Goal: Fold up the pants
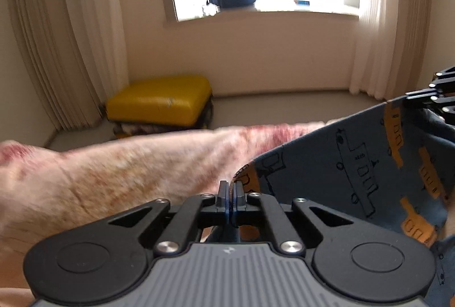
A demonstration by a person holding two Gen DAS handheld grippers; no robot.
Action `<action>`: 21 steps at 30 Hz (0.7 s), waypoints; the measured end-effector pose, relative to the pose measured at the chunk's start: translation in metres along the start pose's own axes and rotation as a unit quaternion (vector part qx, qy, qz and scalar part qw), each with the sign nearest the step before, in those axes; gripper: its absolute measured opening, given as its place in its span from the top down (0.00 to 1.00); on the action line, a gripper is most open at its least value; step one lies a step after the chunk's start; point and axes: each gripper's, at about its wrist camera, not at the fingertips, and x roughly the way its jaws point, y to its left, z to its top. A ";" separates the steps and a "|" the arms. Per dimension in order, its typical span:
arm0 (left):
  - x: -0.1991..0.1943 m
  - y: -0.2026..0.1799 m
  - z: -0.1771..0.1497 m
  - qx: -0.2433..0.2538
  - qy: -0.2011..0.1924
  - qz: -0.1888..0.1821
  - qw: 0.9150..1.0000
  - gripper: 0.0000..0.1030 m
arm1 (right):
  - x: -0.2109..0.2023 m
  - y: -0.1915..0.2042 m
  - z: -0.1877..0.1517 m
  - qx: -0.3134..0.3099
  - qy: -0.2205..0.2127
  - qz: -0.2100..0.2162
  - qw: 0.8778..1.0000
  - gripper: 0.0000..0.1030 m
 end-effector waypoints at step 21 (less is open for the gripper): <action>-0.151 -0.106 -0.154 0.333 -0.155 0.019 0.930 0.98 | -0.239 0.133 -0.114 -0.131 -0.095 0.017 0.987 1.00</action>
